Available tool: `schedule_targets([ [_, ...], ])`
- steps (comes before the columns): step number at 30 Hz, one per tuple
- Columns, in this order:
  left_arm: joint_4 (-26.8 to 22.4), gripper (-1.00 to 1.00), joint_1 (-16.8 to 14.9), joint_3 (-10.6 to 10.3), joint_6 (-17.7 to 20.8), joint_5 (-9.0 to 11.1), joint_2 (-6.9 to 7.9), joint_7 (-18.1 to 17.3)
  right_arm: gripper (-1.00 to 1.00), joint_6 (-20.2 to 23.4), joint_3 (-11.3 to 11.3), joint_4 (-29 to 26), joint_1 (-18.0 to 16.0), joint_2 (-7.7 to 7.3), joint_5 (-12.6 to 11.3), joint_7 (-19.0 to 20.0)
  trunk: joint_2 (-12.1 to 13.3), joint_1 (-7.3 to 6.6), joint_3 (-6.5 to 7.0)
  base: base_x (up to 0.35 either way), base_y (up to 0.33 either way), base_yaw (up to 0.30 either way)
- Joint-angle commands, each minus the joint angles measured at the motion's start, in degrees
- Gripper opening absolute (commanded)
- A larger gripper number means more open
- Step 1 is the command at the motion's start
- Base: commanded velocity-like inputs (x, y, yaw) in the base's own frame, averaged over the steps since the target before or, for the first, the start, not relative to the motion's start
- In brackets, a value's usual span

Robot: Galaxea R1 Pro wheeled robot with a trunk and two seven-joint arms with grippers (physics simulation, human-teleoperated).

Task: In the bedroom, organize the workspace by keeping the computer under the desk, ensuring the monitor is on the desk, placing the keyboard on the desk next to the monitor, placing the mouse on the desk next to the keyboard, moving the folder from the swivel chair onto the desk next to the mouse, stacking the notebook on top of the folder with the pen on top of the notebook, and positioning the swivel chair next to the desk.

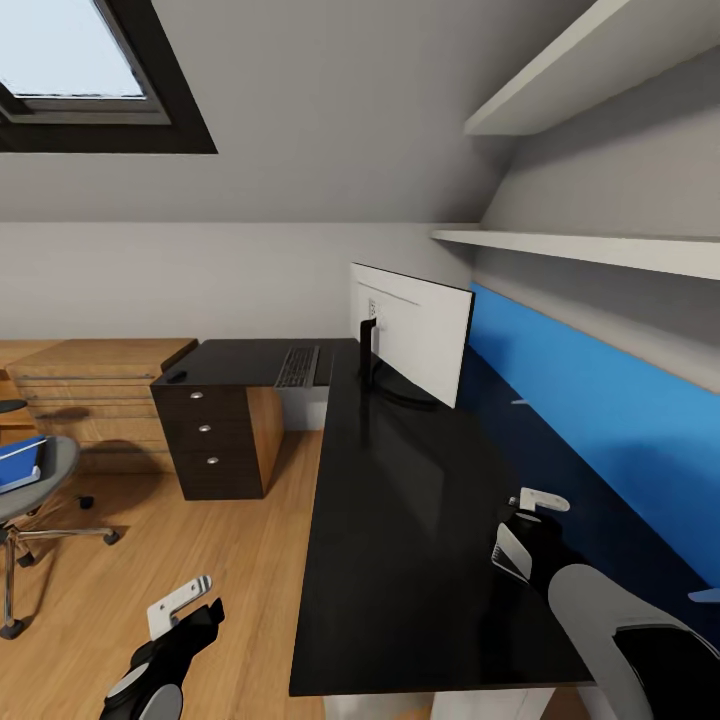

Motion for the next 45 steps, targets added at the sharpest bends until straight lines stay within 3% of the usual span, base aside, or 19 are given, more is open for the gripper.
schedule_targets([
  [1,-0.09,1.0,-0.06,-0.12,0.14,0.29,0.06,0.44,1.0,0.87,0.28,0.8,0.02,-0.05,-0.63,-0.32,-0.02,0.0,-0.07,0.0,0.0,0.0],
  [45,0.0,1.0,-0.06,-0.19,0.19,0.29,0.02,0.44,1.0,0.87,0.28,0.82,0.02,-0.05,-0.62,-0.32,-0.02,0.0,-0.07,-0.138,-0.01,0.0],
])
